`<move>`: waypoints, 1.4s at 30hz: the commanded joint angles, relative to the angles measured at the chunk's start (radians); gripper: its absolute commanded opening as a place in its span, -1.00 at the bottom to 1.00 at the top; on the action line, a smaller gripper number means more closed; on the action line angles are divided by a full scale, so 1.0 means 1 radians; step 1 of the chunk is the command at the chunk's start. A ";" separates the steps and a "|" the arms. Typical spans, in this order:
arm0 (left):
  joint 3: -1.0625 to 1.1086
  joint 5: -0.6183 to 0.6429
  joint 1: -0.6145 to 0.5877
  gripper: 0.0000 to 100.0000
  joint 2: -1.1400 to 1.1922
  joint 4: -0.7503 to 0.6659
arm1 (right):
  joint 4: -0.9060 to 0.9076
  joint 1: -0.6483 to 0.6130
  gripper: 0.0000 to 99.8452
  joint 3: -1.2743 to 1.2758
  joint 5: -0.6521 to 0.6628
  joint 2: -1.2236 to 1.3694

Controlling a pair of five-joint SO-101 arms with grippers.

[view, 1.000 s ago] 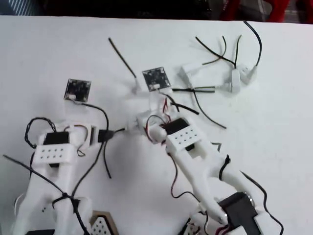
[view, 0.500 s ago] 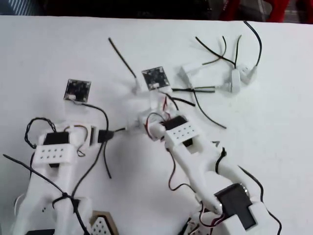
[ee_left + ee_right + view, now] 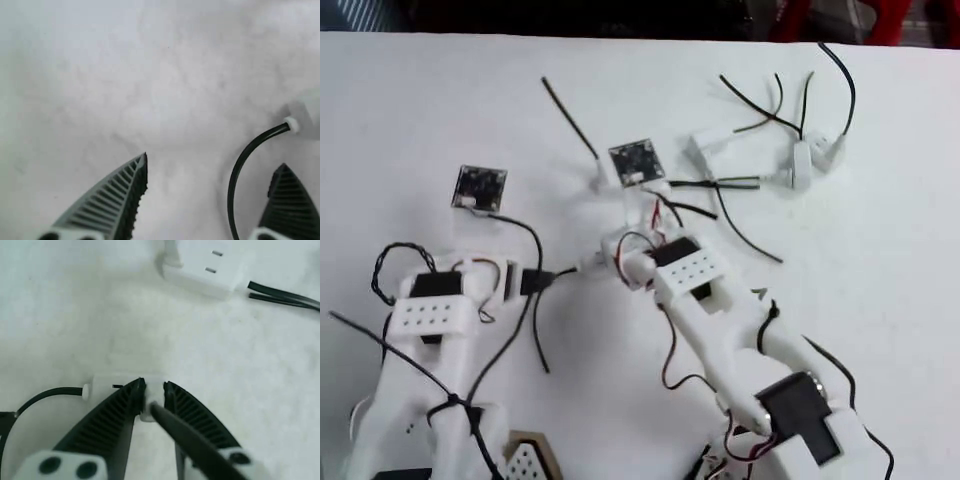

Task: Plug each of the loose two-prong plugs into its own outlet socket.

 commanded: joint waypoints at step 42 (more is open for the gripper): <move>0.040 0.003 -0.012 -0.25 -0.033 -0.078 | 0.156 0.364 -0.68 -0.505 0.471 0.203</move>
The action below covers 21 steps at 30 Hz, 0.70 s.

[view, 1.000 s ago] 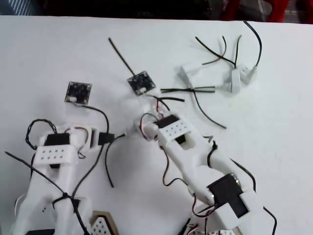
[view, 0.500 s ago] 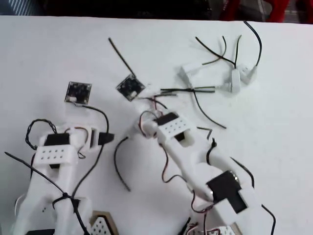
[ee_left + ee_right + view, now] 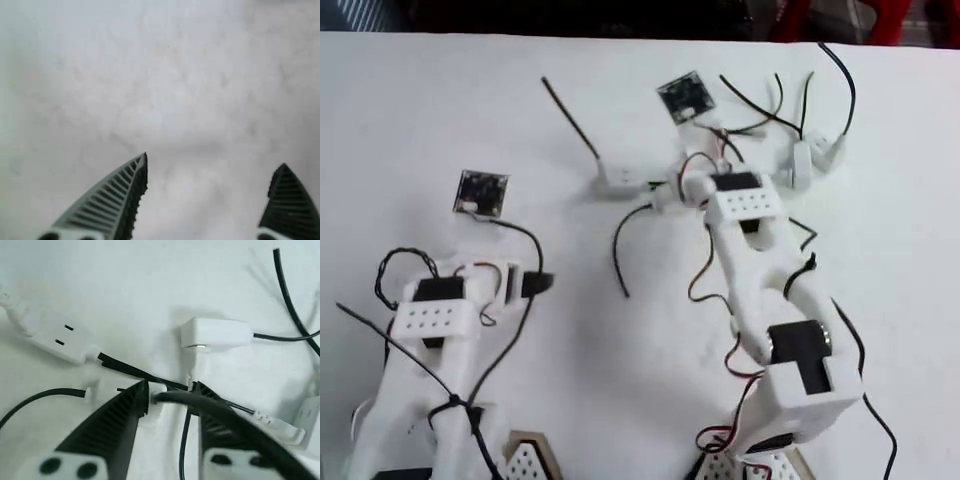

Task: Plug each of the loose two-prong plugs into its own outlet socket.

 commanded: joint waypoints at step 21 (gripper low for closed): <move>0.068 0.002 0.077 -0.79 -0.035 -0.210 | 0.611 -0.005 -0.96 0.278 0.005 -0.647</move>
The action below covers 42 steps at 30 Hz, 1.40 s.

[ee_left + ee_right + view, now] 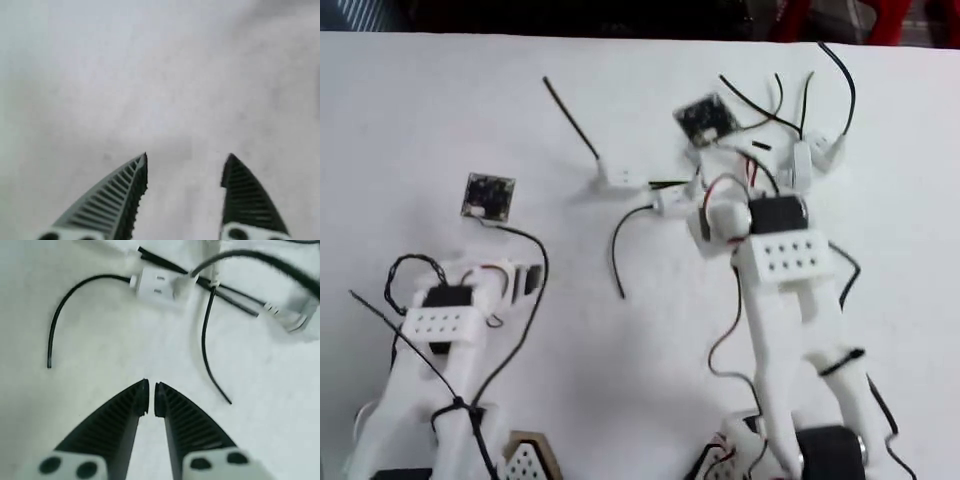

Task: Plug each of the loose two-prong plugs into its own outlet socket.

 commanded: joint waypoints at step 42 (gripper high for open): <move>0.470 -0.055 0.223 -0.95 -0.891 0.068 | -0.077 -0.005 -0.96 1.211 -0.195 -1.346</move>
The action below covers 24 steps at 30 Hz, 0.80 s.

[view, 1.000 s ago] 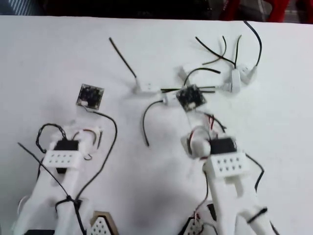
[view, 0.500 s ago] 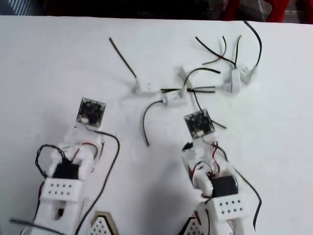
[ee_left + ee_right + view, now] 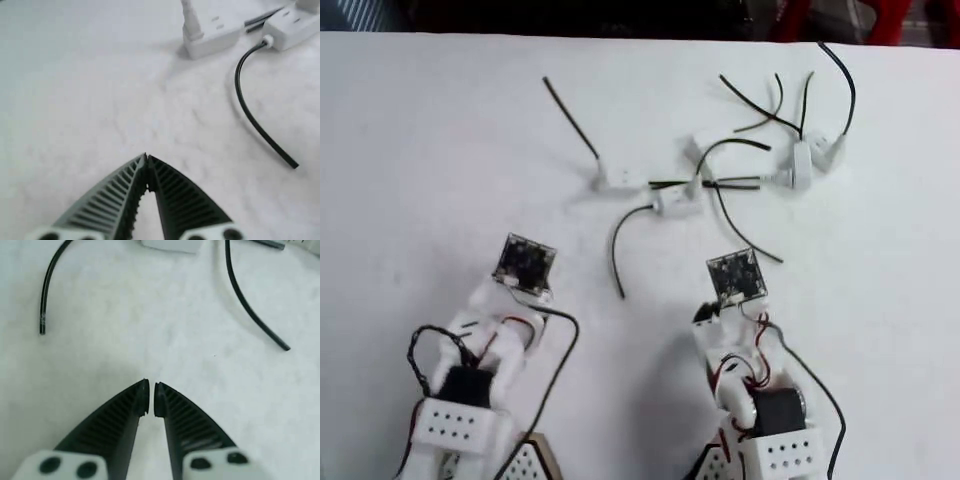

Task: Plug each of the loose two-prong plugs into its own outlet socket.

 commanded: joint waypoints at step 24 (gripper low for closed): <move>-0.005 -0.009 0.018 -0.95 -0.053 0.292 | 0.163 0.008 -0.96 0.011 -0.002 0.007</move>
